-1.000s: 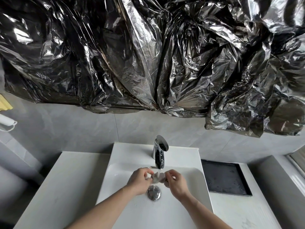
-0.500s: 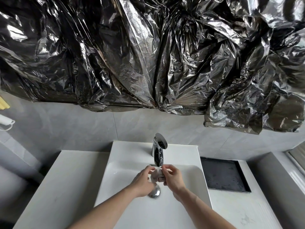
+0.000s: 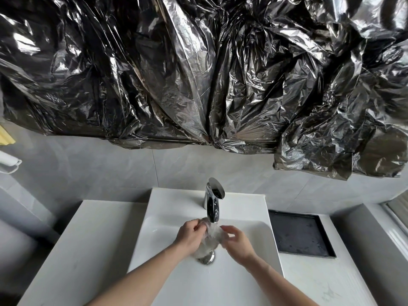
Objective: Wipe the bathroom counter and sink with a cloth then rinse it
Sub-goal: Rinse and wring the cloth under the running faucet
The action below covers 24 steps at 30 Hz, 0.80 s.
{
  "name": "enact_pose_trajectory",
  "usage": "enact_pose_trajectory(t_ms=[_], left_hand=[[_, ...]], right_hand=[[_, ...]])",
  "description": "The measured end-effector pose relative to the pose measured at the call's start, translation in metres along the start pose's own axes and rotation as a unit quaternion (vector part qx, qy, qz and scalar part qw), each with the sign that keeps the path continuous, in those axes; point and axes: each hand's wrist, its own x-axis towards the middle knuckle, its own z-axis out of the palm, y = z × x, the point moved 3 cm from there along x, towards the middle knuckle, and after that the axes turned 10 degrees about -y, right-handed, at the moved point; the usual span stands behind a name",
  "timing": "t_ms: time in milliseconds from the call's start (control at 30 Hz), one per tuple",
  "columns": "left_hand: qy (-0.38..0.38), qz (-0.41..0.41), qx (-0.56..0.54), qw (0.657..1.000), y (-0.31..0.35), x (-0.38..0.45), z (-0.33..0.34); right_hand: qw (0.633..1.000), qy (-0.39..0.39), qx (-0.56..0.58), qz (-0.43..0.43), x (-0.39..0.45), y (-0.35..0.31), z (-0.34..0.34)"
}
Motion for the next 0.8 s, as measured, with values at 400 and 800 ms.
enact_pose_trajectory(t_ms=[400, 800], left_hand=[[-0.041, -0.064, -0.183, 0.98, 0.011, -0.009, -0.01], [-0.084, -0.034, 0.035, 0.995, -0.008, -0.01, 0.012]], right_hand=[[0.998, 0.051, 0.019, -0.012, 0.004, -0.015, 0.024], [0.983, -0.024, 0.182, -0.023, -0.001, -0.028, 0.028]])
